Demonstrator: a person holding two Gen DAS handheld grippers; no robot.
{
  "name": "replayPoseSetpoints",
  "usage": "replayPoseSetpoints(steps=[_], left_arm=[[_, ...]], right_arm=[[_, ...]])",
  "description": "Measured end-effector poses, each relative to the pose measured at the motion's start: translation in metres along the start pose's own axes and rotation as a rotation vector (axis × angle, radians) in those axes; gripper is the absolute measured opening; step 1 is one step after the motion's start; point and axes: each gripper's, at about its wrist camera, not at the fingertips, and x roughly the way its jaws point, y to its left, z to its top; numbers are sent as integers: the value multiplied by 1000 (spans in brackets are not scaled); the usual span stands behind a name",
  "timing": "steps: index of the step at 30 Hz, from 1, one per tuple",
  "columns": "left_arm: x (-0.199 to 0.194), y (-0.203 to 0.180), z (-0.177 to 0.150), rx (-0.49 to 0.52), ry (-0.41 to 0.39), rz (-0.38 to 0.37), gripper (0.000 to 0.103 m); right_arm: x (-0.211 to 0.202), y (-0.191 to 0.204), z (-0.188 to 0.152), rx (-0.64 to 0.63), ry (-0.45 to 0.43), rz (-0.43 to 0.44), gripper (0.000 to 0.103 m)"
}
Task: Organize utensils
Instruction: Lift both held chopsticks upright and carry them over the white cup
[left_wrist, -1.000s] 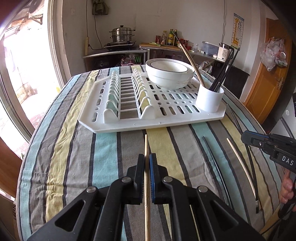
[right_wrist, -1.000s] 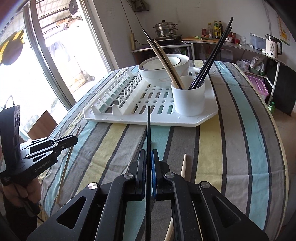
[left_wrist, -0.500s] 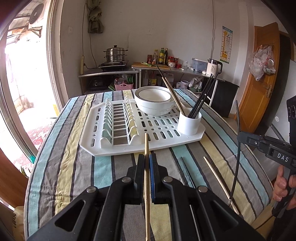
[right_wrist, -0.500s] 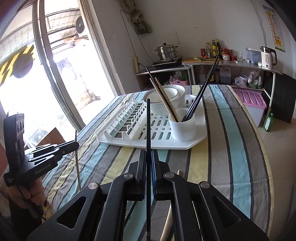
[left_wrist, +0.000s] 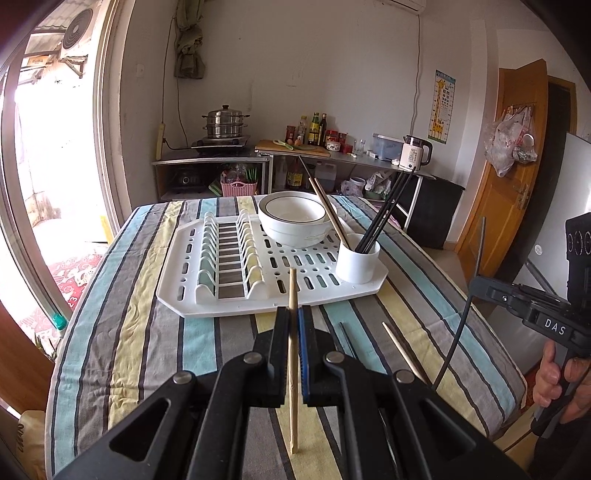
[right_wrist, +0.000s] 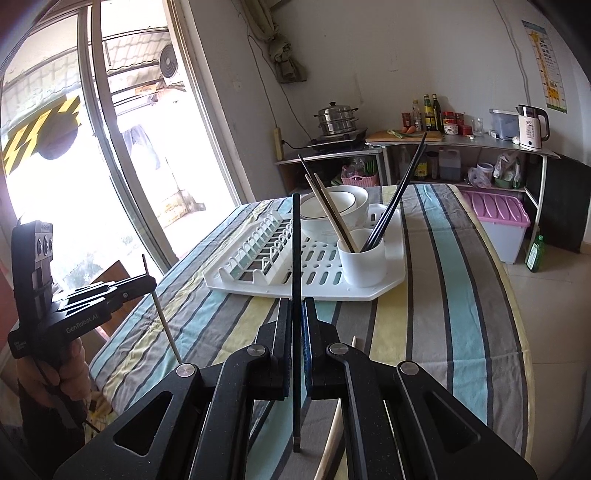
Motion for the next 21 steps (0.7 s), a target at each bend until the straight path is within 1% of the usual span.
replayPoseSetpoints(steps=[12,21], left_arm=[[-7,-4,8,3,-18,-17,5],[5,-16,38,13,-27,-67,5]], right_arm=[[-14,-1,11,-8,-56,-6,5],[-16,-7,32,-18,-94,-33,5]])
